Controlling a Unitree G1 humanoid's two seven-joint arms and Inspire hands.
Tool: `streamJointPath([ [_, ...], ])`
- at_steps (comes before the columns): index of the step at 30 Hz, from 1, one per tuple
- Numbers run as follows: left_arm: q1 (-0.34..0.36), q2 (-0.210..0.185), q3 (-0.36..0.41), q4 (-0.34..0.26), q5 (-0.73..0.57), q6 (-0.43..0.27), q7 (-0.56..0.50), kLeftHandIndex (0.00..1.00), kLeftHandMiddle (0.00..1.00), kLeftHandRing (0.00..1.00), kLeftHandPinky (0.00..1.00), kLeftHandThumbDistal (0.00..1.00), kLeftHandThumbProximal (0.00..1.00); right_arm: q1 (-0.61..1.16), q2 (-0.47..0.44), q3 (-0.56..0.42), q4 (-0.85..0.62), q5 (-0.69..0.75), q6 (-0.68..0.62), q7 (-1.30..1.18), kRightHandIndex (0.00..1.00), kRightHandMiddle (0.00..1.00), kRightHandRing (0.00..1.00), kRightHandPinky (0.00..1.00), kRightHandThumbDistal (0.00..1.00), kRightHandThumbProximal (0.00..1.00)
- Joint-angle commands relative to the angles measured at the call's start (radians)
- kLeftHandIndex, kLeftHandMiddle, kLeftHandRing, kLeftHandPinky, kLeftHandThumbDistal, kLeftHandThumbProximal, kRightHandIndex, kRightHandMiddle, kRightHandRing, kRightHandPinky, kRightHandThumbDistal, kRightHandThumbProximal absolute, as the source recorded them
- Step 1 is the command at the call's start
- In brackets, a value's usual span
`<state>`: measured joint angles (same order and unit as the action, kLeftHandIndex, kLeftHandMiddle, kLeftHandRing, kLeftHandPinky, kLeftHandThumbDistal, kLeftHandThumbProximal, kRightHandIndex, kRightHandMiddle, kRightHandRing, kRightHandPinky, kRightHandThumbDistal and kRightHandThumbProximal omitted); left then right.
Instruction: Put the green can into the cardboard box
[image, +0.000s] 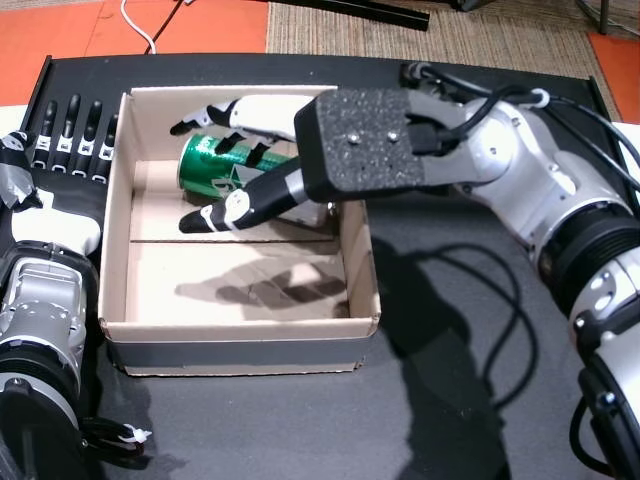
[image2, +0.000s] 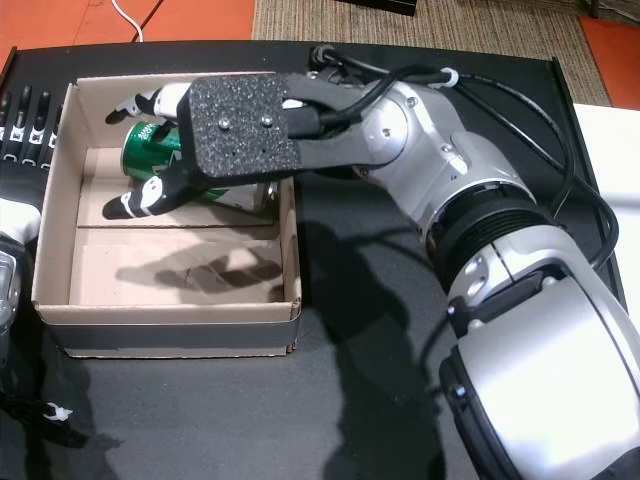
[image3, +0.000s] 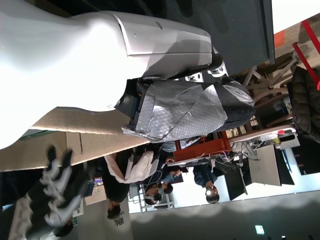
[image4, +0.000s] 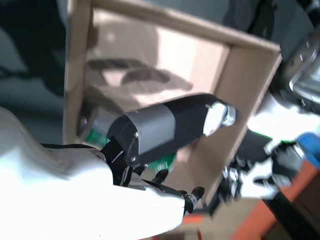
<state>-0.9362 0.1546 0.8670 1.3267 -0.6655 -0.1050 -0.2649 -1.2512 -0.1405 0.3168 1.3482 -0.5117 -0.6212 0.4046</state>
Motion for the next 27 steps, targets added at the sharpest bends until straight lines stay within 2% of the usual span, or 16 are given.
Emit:
streamJointPath([
  [1, -0.004, 0.009, -0.004, 0.006, -0.001, 0.008, 0.009, 0.53, 0.57, 0.69, 0.84, 0.0, 0.94, -0.043, -0.032, -0.026, -0.018, 0.021, -0.048, -0.075, 0.76, 0.9, 1.0, 1.0, 0.94, 0.56],
  [3, -0.001, 0.013, -0.004, 0.007, -0.001, 0.01, 0.001, 0.54, 0.57, 0.69, 0.83, 0.0, 0.94, -0.069, -0.043, -0.059, -0.024, 0.045, -0.083, -0.126, 0.76, 0.9, 1.0, 1.0, 0.92, 0.49],
  [4, 0.0, 0.015, -0.004, 0.007, 0.0, 0.01, -0.006, 0.55, 0.58, 0.69, 0.83, 0.0, 0.94, -0.082, -0.052, -0.068, -0.03, 0.045, -0.103, -0.173, 0.76, 0.9, 1.0, 1.0, 0.96, 0.5],
  [5, 0.001, 0.017, -0.005, 0.007, 0.0, 0.01, -0.008, 0.54, 0.58, 0.69, 0.82, 0.0, 0.94, -0.095, -0.061, -0.09, -0.037, 0.063, -0.135, -0.203, 0.75, 0.89, 1.0, 1.0, 0.94, 0.48],
  [7, 0.001, 0.021, -0.009, 0.008, 0.006, 0.009, 0.0, 0.5, 0.58, 0.69, 0.81, 0.0, 0.94, -0.118, -0.085, -0.116, -0.049, 0.074, -0.209, -0.287, 0.78, 0.9, 0.99, 1.0, 0.93, 0.49],
  [10, 0.004, 0.03, -0.011, 0.009, 0.009, 0.013, -0.01, 0.49, 0.61, 0.75, 0.83, 0.0, 1.0, -0.162, -0.13, -0.137, -0.059, 0.083, -0.278, -0.354, 0.78, 0.88, 0.96, 1.0, 0.88, 0.41],
  [11, 0.005, 0.032, -0.012, 0.01, 0.01, 0.013, -0.009, 0.49, 0.61, 0.74, 0.82, 0.0, 1.0, -0.179, -0.15, -0.143, -0.062, 0.09, -0.287, -0.355, 0.79, 0.88, 0.96, 0.99, 0.9, 0.39],
  [13, 0.003, 0.036, -0.008, 0.011, 0.007, 0.017, 0.002, 0.51, 0.6, 0.73, 0.79, 0.0, 1.0, -0.206, -0.192, -0.146, -0.066, 0.089, -0.3, -0.36, 0.77, 0.86, 0.95, 0.97, 0.98, 0.44],
  [17, -0.002, 0.038, -0.009, 0.011, 0.009, 0.015, 0.02, 0.56, 0.6, 0.71, 0.75, 0.0, 1.0, -0.221, -0.284, -0.13, -0.076, 0.046, -0.296, -0.44, 0.76, 0.85, 0.93, 0.95, 1.0, 0.56],
  [19, -0.001, 0.039, -0.014, 0.011, 0.014, 0.013, 0.019, 0.55, 0.58, 0.69, 0.77, 0.0, 1.0, -0.208, -0.34, -0.132, -0.083, 0.039, -0.305, -0.474, 0.76, 0.85, 0.92, 0.95, 0.95, 0.56],
  [20, 0.001, 0.041, -0.017, 0.011, 0.018, 0.015, 0.018, 0.55, 0.58, 0.7, 0.82, 0.0, 1.0, -0.194, -0.368, -0.141, -0.086, 0.048, -0.315, -0.477, 0.76, 0.85, 0.92, 0.95, 0.94, 0.55],
  [23, 0.002, 0.043, -0.021, 0.011, 0.019, 0.013, 0.025, 0.52, 0.55, 0.69, 0.85, 0.0, 1.0, -0.133, -0.455, -0.185, -0.099, 0.104, -0.362, -0.45, 0.77, 0.85, 0.92, 0.95, 0.99, 0.52],
  [25, 0.003, 0.044, -0.022, 0.011, 0.014, 0.012, 0.029, 0.5, 0.53, 0.69, 0.84, 0.0, 1.0, -0.073, -0.518, -0.214, -0.119, 0.135, -0.407, -0.433, 0.8, 0.83, 0.92, 0.97, 1.0, 0.58],
  [27, 0.004, 0.045, -0.022, 0.011, 0.011, 0.015, 0.024, 0.49, 0.51, 0.68, 0.85, 0.0, 1.0, 0.021, -0.567, -0.26, -0.165, 0.212, -0.449, -0.378, 0.81, 0.86, 0.93, 1.0, 1.0, 0.52],
])
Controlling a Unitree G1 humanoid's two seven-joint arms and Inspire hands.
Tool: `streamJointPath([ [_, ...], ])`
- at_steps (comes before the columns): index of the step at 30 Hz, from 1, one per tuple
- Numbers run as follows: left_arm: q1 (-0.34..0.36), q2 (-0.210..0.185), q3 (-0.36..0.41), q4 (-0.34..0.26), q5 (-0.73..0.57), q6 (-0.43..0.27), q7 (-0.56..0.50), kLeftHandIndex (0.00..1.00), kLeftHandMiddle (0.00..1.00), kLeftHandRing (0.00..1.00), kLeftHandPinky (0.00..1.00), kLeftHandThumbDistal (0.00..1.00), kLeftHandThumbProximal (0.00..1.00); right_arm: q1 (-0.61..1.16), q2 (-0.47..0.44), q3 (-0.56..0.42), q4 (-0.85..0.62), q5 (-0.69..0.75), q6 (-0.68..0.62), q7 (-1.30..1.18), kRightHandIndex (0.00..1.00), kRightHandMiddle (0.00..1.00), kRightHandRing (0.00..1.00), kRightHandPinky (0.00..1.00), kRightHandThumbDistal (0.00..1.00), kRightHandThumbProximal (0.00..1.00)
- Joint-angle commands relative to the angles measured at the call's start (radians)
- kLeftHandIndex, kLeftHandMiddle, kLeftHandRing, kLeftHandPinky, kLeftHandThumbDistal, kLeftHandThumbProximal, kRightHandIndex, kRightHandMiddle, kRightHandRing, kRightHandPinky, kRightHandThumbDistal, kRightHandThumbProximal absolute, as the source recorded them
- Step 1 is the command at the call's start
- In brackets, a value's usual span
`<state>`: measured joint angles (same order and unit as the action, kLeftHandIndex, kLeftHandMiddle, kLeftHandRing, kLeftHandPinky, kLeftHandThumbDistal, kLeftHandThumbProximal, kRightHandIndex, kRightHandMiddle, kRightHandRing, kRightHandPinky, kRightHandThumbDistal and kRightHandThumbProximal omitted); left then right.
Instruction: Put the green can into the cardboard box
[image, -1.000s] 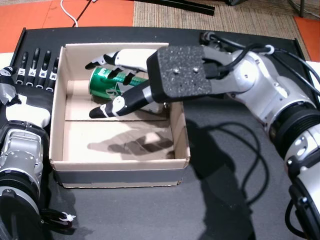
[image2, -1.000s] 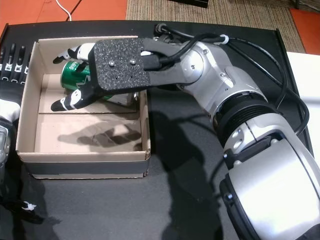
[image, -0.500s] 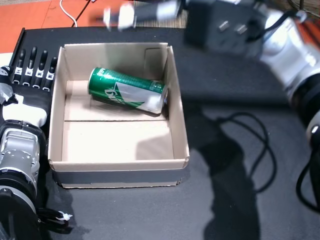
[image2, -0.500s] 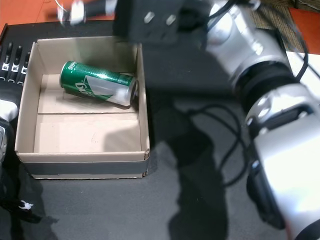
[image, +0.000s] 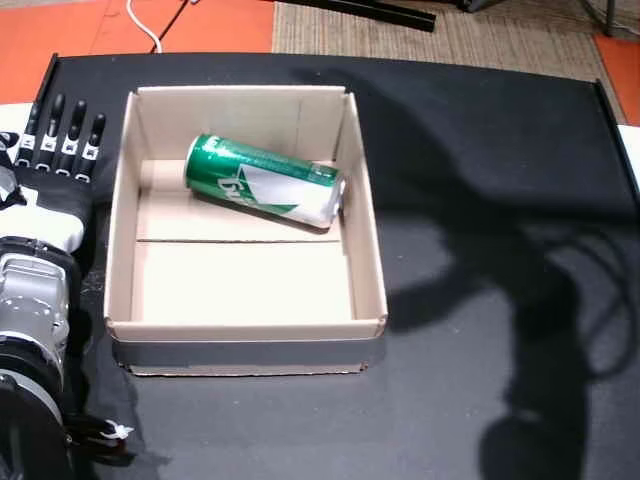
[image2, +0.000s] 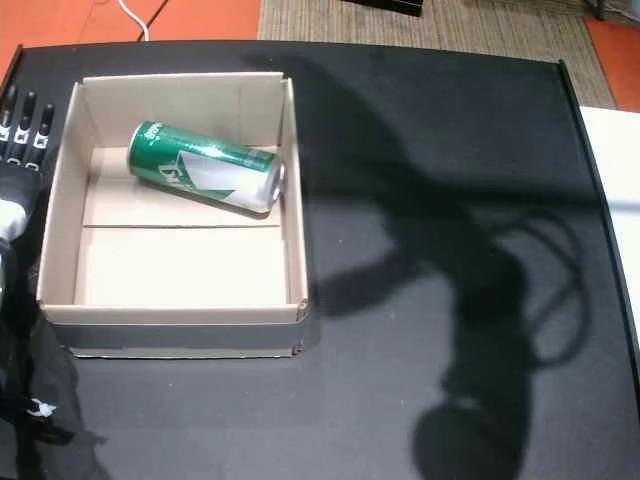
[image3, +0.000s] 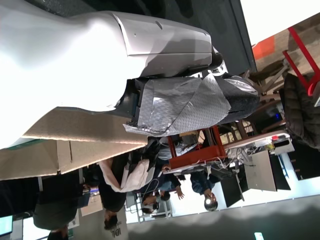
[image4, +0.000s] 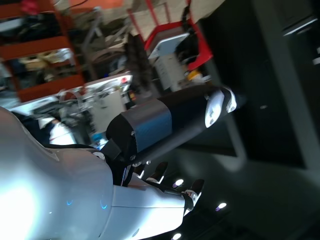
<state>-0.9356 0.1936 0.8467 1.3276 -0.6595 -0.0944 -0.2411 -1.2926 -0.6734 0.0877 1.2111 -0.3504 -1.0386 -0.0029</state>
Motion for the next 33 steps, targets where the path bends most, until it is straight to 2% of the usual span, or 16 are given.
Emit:
streamJointPath([
  [1, 0.005, 0.006, -0.002, 0.01, 0.004, 0.005, -0.004, 0.49, 0.51, 0.68, 0.86, 0.0, 1.0, 0.117, -0.051, -0.057, -0.062, 0.107, -0.052, 0.072, 0.82, 0.87, 0.95, 1.0, 0.98, 0.48],
  [5, 0.008, 0.009, -0.005, 0.009, 0.005, 0.005, -0.012, 0.51, 0.5, 0.66, 0.89, 0.0, 1.0, 0.404, -0.106, -0.15, -0.282, 0.301, -0.118, 0.163, 0.83, 0.89, 0.94, 1.0, 0.87, 0.4],
  [8, 0.01, 0.012, -0.006, 0.009, 0.005, 0.006, -0.016, 0.5, 0.49, 0.63, 0.88, 0.0, 1.0, 0.628, -0.122, -0.207, -0.442, 0.422, -0.158, 0.194, 0.82, 0.88, 0.92, 0.99, 0.84, 0.43],
  [10, 0.009, 0.013, -0.004, 0.009, 0.003, 0.008, -0.011, 0.48, 0.47, 0.64, 0.87, 0.0, 1.0, 0.771, -0.12, -0.243, -0.535, 0.476, -0.162, 0.205, 0.83, 0.88, 0.91, 0.98, 0.82, 0.41],
  [12, 0.01, 0.014, -0.002, 0.009, 0.002, 0.009, -0.014, 0.47, 0.48, 0.65, 0.86, 0.03, 1.0, 0.898, -0.108, -0.28, -0.624, 0.497, -0.149, 0.206, 0.83, 0.88, 0.91, 0.98, 0.83, 0.41],
  [14, 0.013, 0.014, -0.002, 0.009, 0.002, 0.005, -0.02, 0.49, 0.5, 0.67, 0.88, 0.03, 1.0, 1.003, -0.075, -0.32, -0.669, 0.487, -0.163, 0.192, 0.81, 0.88, 0.92, 0.99, 0.85, 0.48],
  [15, 0.015, 0.014, -0.002, 0.008, 0.002, 0.002, -0.024, 0.52, 0.5, 0.7, 0.88, 0.03, 1.0, 1.05, -0.049, -0.341, -0.675, 0.471, -0.178, 0.182, 0.8, 0.88, 0.92, 0.99, 0.86, 0.51],
  [16, 0.016, 0.014, -0.001, 0.008, 0.002, 0.001, -0.028, 0.52, 0.5, 0.7, 0.88, 0.04, 1.0, 1.087, -0.029, -0.356, -0.683, 0.462, -0.185, 0.175, 0.78, 0.87, 0.91, 0.99, 0.94, 0.51],
  [17, 0.018, 0.014, 0.0, 0.008, 0.001, 0.001, -0.029, 0.52, 0.5, 0.69, 0.88, 0.04, 1.0, 1.123, -0.011, -0.364, -0.692, 0.465, -0.187, 0.174, 0.8, 0.88, 0.92, 1.0, 0.91, 0.52],
  [18, 0.019, 0.015, 0.001, 0.008, -0.001, 0.003, -0.031, 0.5, 0.49, 0.67, 0.87, 0.01, 1.0, 1.167, 0.011, -0.369, -0.697, 0.47, -0.192, 0.174, 0.81, 0.89, 0.92, 1.0, 0.88, 0.51],
  [19, 0.02, 0.016, 0.002, 0.008, -0.002, 0.005, -0.032, 0.49, 0.48, 0.67, 0.87, 0.01, 1.0, 1.2, 0.028, -0.373, -0.703, 0.475, -0.196, 0.175, 0.82, 0.89, 0.93, 1.0, 0.87, 0.5],
  [21, 0.021, 0.018, 0.001, 0.008, -0.001, 0.008, -0.031, 0.5, 0.5, 0.68, 0.87, 0.0, 1.0, 1.254, 0.07, -0.393, -0.687, 0.453, -0.225, 0.167, 0.84, 0.92, 0.96, 1.0, 0.91, 0.53],
  [23, 0.023, 0.022, 0.0, 0.007, 0.0, 0.01, -0.037, 0.51, 0.52, 0.68, 0.87, 0.0, 1.0, 1.291, 0.124, -0.412, -0.654, 0.437, -0.254, 0.154, 0.85, 0.92, 0.97, 1.0, 0.99, 0.53],
  [27, 0.024, 0.029, -0.003, 0.007, 0.004, 0.007, -0.029, 0.5, 0.5, 0.67, 0.86, 0.01, 1.0, 1.325, 0.23, -0.447, -0.596, 0.385, -0.306, 0.115, 0.88, 0.94, 1.0, 1.0, 1.0, 0.53],
  [29, 0.024, 0.033, -0.007, 0.007, 0.008, 0.01, -0.027, 0.46, 0.47, 0.63, 0.83, 0.01, 1.0, 1.324, 0.299, -0.488, -0.554, 0.304, -0.328, 0.072, 0.86, 0.93, 1.0, 1.0, 1.0, 0.56],
  [33, 0.027, 0.039, -0.011, 0.007, 0.01, 0.009, -0.033, 0.5, 0.49, 0.59, 0.82, 0.04, 0.94, 1.293, 0.428, -0.525, -0.434, 0.165, -0.347, -0.036, 0.91, 0.95, 1.0, 1.0, 1.0, 0.56],
])
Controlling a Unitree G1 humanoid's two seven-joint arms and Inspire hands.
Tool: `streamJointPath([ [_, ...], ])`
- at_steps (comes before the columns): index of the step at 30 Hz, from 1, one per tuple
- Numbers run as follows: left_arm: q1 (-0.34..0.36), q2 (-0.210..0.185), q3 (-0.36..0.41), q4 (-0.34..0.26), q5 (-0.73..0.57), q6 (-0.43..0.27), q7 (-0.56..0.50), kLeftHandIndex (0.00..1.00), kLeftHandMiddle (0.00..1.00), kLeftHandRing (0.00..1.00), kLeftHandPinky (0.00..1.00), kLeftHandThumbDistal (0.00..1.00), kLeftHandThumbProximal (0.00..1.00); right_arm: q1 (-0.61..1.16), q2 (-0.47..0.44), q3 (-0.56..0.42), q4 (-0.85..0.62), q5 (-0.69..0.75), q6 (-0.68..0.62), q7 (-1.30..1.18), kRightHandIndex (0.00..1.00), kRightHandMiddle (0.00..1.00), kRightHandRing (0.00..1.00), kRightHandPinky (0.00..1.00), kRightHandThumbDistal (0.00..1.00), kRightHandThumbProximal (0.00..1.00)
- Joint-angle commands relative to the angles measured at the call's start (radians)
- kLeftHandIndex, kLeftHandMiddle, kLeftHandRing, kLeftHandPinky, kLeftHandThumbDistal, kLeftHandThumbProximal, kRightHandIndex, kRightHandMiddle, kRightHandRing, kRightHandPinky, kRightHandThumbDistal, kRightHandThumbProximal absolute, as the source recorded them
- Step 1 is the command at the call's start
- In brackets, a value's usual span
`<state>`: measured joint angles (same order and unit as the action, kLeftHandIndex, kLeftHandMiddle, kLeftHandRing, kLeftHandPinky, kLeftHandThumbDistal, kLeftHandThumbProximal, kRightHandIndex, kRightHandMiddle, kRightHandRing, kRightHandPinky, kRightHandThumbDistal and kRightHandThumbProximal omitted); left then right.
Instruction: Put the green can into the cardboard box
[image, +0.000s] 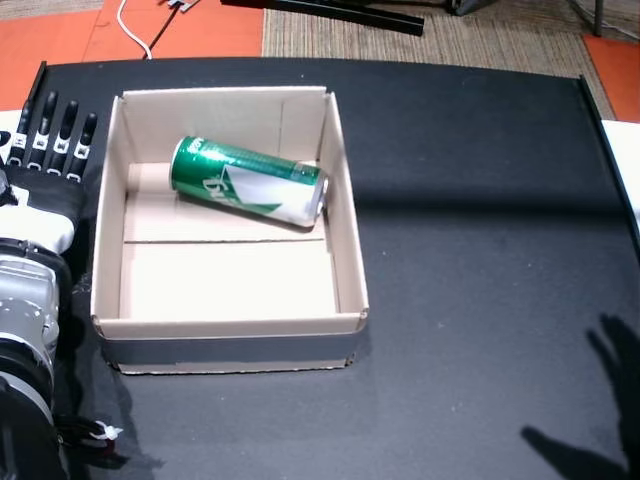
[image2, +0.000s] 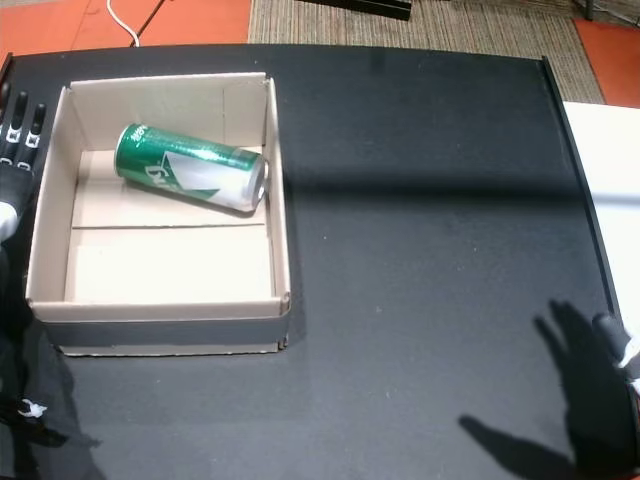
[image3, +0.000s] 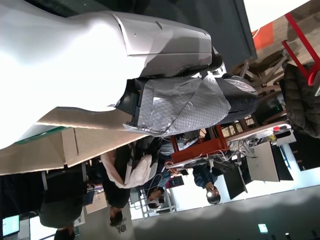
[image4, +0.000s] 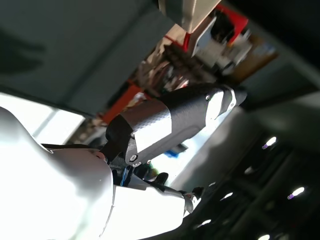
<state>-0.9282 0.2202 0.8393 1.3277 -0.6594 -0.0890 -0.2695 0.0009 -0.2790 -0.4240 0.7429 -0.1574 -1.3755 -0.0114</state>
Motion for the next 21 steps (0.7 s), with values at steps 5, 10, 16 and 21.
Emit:
streamJointPath([
  [5, 0.024, 0.018, 0.005, 0.008, -0.002, 0.005, -0.03, 0.5, 0.49, 0.57, 0.8, 0.09, 0.87, -0.074, 0.217, -0.102, 0.188, -0.221, -0.03, -0.338, 0.84, 0.88, 0.94, 1.0, 0.96, 0.59],
  [10, 0.019, 0.021, 0.003, 0.009, 0.003, 0.007, -0.009, 0.44, 0.44, 0.51, 0.75, 0.18, 0.8, -0.083, 0.211, -0.039, 0.214, -0.536, 0.064, -0.762, 0.84, 0.88, 0.94, 1.0, 0.92, 0.55],
  [16, 0.015, 0.022, 0.001, 0.008, 0.006, 0.005, 0.001, 0.47, 0.46, 0.54, 0.76, 0.21, 0.79, -0.099, 0.132, 0.14, 0.23, -0.736, 0.161, -1.209, 0.81, 0.85, 0.91, 1.0, 0.89, 0.54],
  [21, 0.015, 0.024, 0.002, 0.007, 0.003, 0.011, -0.003, 0.53, 0.56, 0.64, 0.86, 0.18, 0.84, -0.111, 0.073, 0.293, 0.248, -0.795, 0.23, -1.447, 0.8, 0.84, 0.9, 1.0, 0.89, 0.55],
])
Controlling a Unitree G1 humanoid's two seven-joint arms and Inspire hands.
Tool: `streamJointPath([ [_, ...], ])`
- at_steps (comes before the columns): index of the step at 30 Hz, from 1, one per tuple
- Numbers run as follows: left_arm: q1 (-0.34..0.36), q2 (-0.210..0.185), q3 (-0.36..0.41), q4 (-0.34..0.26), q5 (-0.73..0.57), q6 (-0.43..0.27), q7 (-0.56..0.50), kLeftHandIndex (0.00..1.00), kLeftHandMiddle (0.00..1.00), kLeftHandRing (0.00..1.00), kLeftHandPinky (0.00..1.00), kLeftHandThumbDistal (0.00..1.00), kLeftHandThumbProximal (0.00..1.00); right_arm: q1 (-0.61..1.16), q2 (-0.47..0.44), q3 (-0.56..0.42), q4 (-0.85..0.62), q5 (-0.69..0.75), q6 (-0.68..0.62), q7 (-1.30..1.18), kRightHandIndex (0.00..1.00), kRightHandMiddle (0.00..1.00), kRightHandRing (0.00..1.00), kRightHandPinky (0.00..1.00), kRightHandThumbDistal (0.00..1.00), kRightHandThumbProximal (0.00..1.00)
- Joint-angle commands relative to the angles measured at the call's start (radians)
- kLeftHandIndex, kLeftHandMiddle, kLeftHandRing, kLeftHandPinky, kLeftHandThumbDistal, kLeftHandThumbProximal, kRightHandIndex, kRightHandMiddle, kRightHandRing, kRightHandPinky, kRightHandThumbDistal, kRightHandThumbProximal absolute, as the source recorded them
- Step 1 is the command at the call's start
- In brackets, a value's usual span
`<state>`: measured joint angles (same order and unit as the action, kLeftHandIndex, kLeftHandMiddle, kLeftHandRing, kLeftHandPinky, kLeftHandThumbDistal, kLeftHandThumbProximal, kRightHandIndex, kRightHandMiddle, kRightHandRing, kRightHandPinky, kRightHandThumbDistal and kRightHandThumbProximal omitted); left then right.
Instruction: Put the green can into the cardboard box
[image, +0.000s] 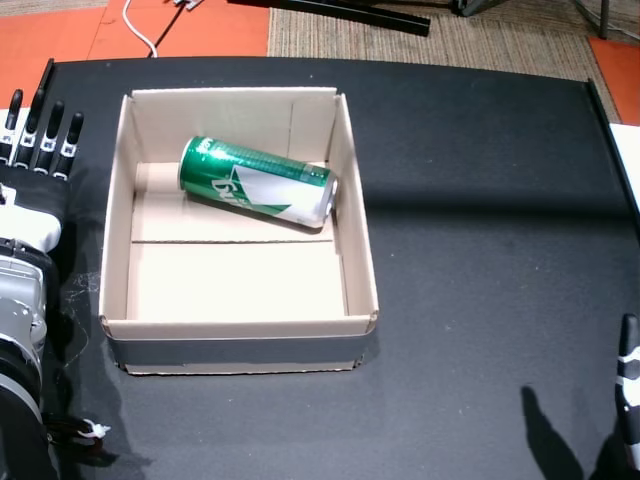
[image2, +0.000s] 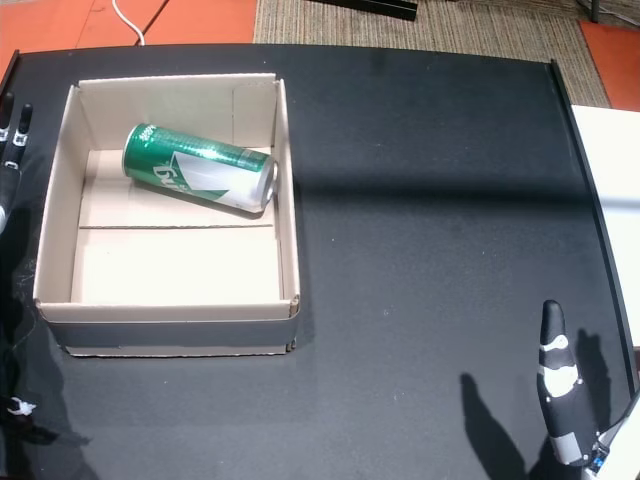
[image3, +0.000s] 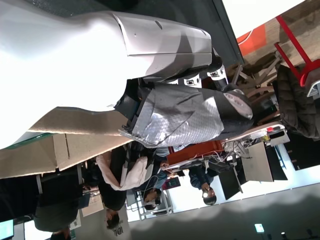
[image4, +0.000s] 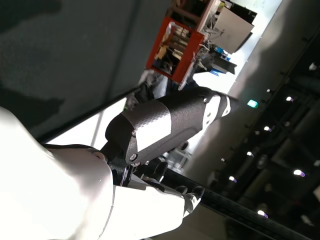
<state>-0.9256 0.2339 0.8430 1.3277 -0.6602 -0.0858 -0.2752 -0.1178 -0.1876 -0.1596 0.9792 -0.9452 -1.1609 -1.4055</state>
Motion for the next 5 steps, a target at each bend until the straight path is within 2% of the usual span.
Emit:
streamJointPath([
  [1, 0.012, 0.011, -0.003, 0.007, 0.005, 0.008, 0.004, 0.54, 0.56, 0.64, 0.85, 0.17, 0.86, 0.007, -0.027, 0.055, 0.016, -0.011, 0.026, -0.085, 0.8, 0.84, 0.9, 1.0, 0.89, 0.55],
  [5, 0.013, 0.011, -0.002, 0.007, 0.005, 0.005, 0.005, 0.54, 0.57, 0.66, 0.84, 0.16, 0.86, 0.0, -0.053, 0.139, 0.032, 0.009, 0.025, -0.154, 0.79, 0.83, 0.89, 1.0, 0.91, 0.52],
])
